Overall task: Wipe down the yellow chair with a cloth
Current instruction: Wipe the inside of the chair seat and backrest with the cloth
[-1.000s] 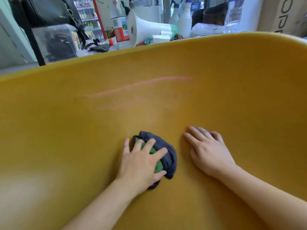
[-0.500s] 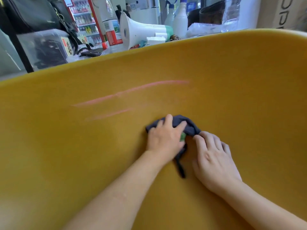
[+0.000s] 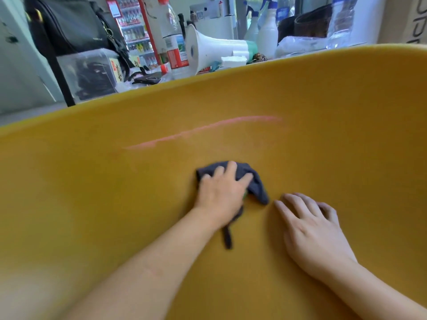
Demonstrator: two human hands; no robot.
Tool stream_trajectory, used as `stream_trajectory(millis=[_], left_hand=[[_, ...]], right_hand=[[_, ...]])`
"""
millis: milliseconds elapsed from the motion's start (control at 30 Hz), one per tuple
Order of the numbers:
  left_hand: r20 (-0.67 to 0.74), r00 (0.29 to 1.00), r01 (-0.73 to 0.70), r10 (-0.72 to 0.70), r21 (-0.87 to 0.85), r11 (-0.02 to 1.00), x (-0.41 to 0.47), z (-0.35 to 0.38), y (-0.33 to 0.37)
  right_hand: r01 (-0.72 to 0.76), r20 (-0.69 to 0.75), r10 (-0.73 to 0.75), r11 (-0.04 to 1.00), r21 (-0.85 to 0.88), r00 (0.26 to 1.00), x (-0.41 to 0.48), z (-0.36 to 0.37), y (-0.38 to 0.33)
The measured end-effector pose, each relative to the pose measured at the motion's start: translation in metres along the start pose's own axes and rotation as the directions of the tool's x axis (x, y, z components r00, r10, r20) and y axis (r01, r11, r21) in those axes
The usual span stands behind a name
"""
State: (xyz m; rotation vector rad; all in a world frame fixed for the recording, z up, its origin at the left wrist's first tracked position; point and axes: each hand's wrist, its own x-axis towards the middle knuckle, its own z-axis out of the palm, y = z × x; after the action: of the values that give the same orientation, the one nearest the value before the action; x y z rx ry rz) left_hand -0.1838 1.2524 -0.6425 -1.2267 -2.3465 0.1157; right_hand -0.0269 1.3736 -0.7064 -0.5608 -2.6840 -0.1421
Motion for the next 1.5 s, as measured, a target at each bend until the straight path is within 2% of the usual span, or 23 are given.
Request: stream_trajectory(millis=[33, 100, 200, 267, 333, 400, 433, 500, 567, 633, 700, 733, 800, 900, 1000, 1067, 1133, 1200, 1267, 1333, 1400, 1433, 1500], left_hand=[[-0.088, 0.996, 0.029, -0.022, 0.083, 0.996, -0.005, -0.009, -0.028], [-0.311, 0.924, 0.257, -0.222, 0.076, 0.963, -0.011, -0.023, -0.092], [-0.304, 0.79, 0.507, -0.532, -0.164, 0.846, -0.03, -0.02, -0.111], [-0.195, 0.896, 0.38, -0.398, -0.123, 0.917, -0.039, -0.004, -0.065], [-0.059, 0.998, 0.009, -0.014, -0.079, 0.997, -0.056, 0.014, -0.008], [0.103, 0.98, -0.157, 0.171, -0.127, 0.979, -0.056, 0.013, -0.001], [0.135, 0.969, -0.201, 0.205, -0.048, 0.978, -0.049, 0.002, -0.021], [0.0, 0.982, -0.188, 0.19, 0.156, 0.97, -0.038, -0.022, -0.082], [-0.207, 0.978, 0.06, -0.015, 0.214, 0.975, -0.028, -0.049, -0.151], [-0.284, 0.925, 0.281, -0.25, 0.072, 0.957, -0.027, -0.058, -0.18], [-0.253, 0.883, 0.402, -0.396, -0.029, 0.915, -0.033, -0.046, -0.153], [-0.21, 0.916, 0.342, -0.343, -0.043, 0.939, -0.041, -0.03, -0.129], [-0.131, 0.991, 0.006, -0.006, 0.002, 1.0, -0.071, 0.007, -0.081], [-0.163, 0.946, -0.253, 0.279, 0.164, 0.953, -0.071, 0.011, -0.1], [-0.386, 0.917, 0.012, 0.105, 0.289, 0.957, -0.025, -0.033, -0.162], [-0.437, 0.887, 0.249, -0.149, 0.183, 0.951, 0.006, -0.054, -0.18], [-0.449, 0.84, 0.371, -0.305, 0.064, 0.927, 0.01, -0.049, -0.16], [-0.382, 0.888, 0.273, -0.256, -0.01, 0.962, -0.01, -0.021, -0.125], [-0.219, 0.975, -0.014, 0.021, 0.032, 0.999, -0.048, 0.011, -0.093], [-0.069, 0.953, -0.291, 0.295, 0.06, 0.955, -0.069, 0.019, -0.084], [-0.046, 0.894, -0.43, 0.445, 0.187, 0.883, -0.051, 0.002, -0.109], [-0.079, 0.919, -0.354, 0.386, 0.263, 0.897, -0.031, -0.014, -0.126], [-0.285, 0.958, 0.087, -0.025, 0.206, 0.975, 0.013, -0.05, -0.155]], right_hand=[[0.001, -0.016, -0.001, 1.0, 0.004, 1.0, 0.0, 0.0, 0.0], [0.0, -0.038, 0.001, 1.0, 0.011, 0.999, 0.001, 0.0, -0.001], [-0.024, -0.023, 0.025, 1.0, 0.015, 0.999, 0.002, 0.001, -0.006], [-0.072, -0.018, 0.073, 0.996, 0.061, 0.997, 0.003, 0.001, -0.018], [-0.081, 0.009, 0.08, 0.992, 0.099, 0.997, 0.003, 0.005, -0.032], [-0.038, 0.031, 0.036, 0.997, 0.069, 0.999, -0.001, 0.011, -0.039], [-0.019, 0.03, 0.018, 0.999, 0.045, 0.999, -0.004, 0.012, -0.038], [0.014, 0.04, -0.015, 0.999, 0.03, 0.999, -0.007, 0.009, -0.035], [0.047, 0.034, -0.048, 0.999, 0.006, 0.998, -0.011, 0.01, -0.035], [0.068, 0.051, -0.068, 0.998, 0.012, 0.996, -0.008, 0.011, -0.036], [0.031, 0.128, -0.037, 0.998, 0.047, 0.991, 0.0, 0.007, -0.044], [-0.004, 0.15, -0.008, 0.997, 0.079, 0.989, 0.008, 0.005, -0.049], [-0.07, 0.125, 0.051, 0.985, 0.155, 0.991, 0.026, 0.009, -0.067], [-0.072, 0.127, 0.051, 0.984, 0.163, 0.991, 0.031, 0.02, -0.092], [-0.021, 0.082, 0.013, 0.995, 0.099, 0.997, 0.024, 0.031, -0.092], [-0.025, 0.053, 0.019, 0.994, 0.107, 0.998, 0.023, 0.03, -0.09], [-0.013, 0.018, 0.011, 0.994, 0.112, 1.0, 0.025, 0.033, -0.091], [-0.016, 0.011, 0.014, 0.991, 0.13, 1.0, 0.025, 0.033, -0.09], [-0.005, -0.01, 0.007, 0.989, 0.148, 1.0, 0.024, 0.033, -0.091], [-0.007, -0.009, 0.009, 0.986, 0.167, 1.0, 0.022, 0.034, -0.09], [-0.008, -0.007, 0.01, 0.981, 0.192, 1.0, 0.021, 0.031, -0.09], [-0.013, 0.004, 0.012, 0.979, 0.205, 1.0, 0.02, 0.029, -0.09], [-0.012, 0.001, 0.012, 0.976, 0.215, 1.0, 0.02, 0.029, -0.09]])
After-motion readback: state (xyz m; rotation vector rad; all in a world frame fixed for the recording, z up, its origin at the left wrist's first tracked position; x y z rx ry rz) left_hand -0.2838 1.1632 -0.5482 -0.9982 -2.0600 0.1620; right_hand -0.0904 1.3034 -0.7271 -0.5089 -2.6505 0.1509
